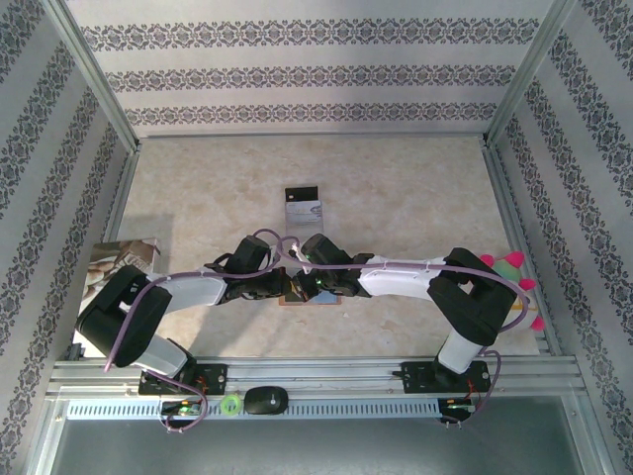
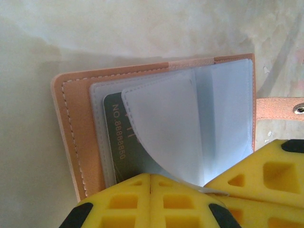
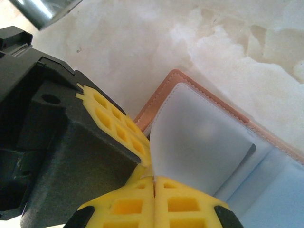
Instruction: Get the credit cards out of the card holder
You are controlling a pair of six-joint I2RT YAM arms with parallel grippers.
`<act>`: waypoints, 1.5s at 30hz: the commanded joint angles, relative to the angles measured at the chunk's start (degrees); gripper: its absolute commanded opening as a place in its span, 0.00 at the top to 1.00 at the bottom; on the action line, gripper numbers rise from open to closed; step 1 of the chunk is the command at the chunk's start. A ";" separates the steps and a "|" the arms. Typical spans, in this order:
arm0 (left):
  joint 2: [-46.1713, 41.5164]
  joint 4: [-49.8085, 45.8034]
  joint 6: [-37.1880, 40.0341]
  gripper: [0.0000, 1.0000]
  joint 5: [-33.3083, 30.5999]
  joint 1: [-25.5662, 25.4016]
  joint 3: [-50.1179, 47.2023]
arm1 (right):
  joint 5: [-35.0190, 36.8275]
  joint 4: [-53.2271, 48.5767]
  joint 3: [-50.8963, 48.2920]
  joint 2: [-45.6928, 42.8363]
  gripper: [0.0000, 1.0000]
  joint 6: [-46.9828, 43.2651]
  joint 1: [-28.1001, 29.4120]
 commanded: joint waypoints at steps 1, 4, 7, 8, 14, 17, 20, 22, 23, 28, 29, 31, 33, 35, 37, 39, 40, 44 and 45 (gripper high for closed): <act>1.52 -2.17 0.81 1.00 1.11 -1.00 1.51 | 1.65 1.02 -1.54 -1.66 1.00 1.00 -0.40; 2.92 -1.44 0.32 1.00 2.16 -1.02 1.33 | 2.74 0.29 -2.60 -2.70 1.00 1.35 -0.38; 3.43 -0.68 -0.18 1.00 2.55 -0.99 0.99 | 3.99 -0.41 -3.89 -4.21 1.00 1.92 -0.52; 3.39 -0.68 -0.23 1.00 2.47 -1.04 0.96 | 4.53 -0.53 -4.30 -4.86 1.00 2.25 -0.44; 3.76 -0.21 -0.42 1.00 2.54 -1.00 0.86 | 7.67 -2.73 -6.15 -8.13 1.00 3.92 -0.44; 3.98 0.52 -0.71 1.00 2.72 -1.04 0.58 | 9.78 -3.77 -7.53 -9.75 1.00 5.31 -0.44; 3.76 0.64 -0.79 1.00 2.77 -1.04 0.38 | 11.80 -5.04 -8.75 -11.49 1.00 6.94 -0.51; 3.80 0.64 -0.66 1.00 2.81 -1.06 0.42 | 12.95 -6.02 -9.32 -12.33 1.00 8.11 -0.50; 3.94 0.64 -0.68 1.00 2.85 -1.05 0.46 | 13.74 -6.69 -9.56 -12.63 0.99 8.82 -0.45; 4.15 0.99 -0.62 1.00 3.21 -1.05 0.48 | 17.93 -11.01 -10.43 -14.01 0.91 12.63 -0.50; 4.23 1.06 -0.71 1.00 3.38 -1.03 0.52 | 18.67 -11.81 -10.65 -14.58 0.89 13.14 -0.45; 4.25 1.08 -0.71 1.00 3.45 -1.04 0.53 | 19.78 -13.26 -10.84 -15.54 0.83 14.02 -0.47; 4.10 1.05 -0.67 1.00 3.41 -1.06 0.49 | 21.33 -15.58 -10.76 -17.02 0.73 15.07 -0.45; 3.79 1.01 -0.54 1.00 3.47 -1.04 0.55 | 23.09 -17.86 -10.92 -19.44 0.63 15.92 -0.45; 3.59 0.95 -0.35 1.00 3.45 -1.00 0.64 | 23.99 -17.97 -11.64 -22.76 0.61 15.70 -0.44; 3.57 1.18 -0.28 1.00 3.64 -1.00 0.59 | 23.08 -16.68 -11.75 -25.62 0.60 13.53 -0.46; 3.65 1.23 -0.42 1.00 3.73 -1.04 0.64 | 21.68 -15.94 -11.26 -26.13 0.59 12.33 -0.62; 3.77 1.59 -0.38 1.00 4.05 -1.01 0.71 | 9.81 -15.80 -4.73 -21.46 0.61 7.25 -1.23; 3.65 1.59 -0.44 1.00 3.99 -1.00 0.73 | 6.97 -15.85 -3.22 -19.77 0.61 6.66 -1.24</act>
